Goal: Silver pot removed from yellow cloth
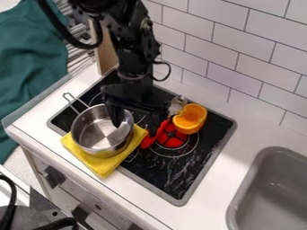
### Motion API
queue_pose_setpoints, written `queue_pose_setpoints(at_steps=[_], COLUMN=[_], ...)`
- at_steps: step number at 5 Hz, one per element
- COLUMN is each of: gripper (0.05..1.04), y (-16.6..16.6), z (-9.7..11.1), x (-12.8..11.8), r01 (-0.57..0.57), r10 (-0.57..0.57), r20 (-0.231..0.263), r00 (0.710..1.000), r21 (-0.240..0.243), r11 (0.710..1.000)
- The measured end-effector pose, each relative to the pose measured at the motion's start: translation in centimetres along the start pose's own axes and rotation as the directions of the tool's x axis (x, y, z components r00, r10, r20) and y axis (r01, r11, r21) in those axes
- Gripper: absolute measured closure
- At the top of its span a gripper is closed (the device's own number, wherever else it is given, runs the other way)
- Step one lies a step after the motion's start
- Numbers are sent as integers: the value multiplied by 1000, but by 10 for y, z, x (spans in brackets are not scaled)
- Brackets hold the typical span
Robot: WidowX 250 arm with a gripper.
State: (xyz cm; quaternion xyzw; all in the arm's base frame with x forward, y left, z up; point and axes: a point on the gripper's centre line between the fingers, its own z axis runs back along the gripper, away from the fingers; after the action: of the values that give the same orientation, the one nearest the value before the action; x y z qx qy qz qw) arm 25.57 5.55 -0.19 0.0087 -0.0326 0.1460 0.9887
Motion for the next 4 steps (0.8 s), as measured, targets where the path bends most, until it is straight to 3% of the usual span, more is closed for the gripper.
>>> queue_pose_setpoints(at_steps=[1, 3, 4], gripper=[136, 738, 943], y=[19, 24, 17], z=[-12, -12, -12], x=[-2, 8, 9], r01=[-44, -47, -31], r10=[44, 47, 31], r20=[-31, -10, -10], r00=[999, 999, 999], r21=[3, -2, -3], r11=[999, 999, 1000])
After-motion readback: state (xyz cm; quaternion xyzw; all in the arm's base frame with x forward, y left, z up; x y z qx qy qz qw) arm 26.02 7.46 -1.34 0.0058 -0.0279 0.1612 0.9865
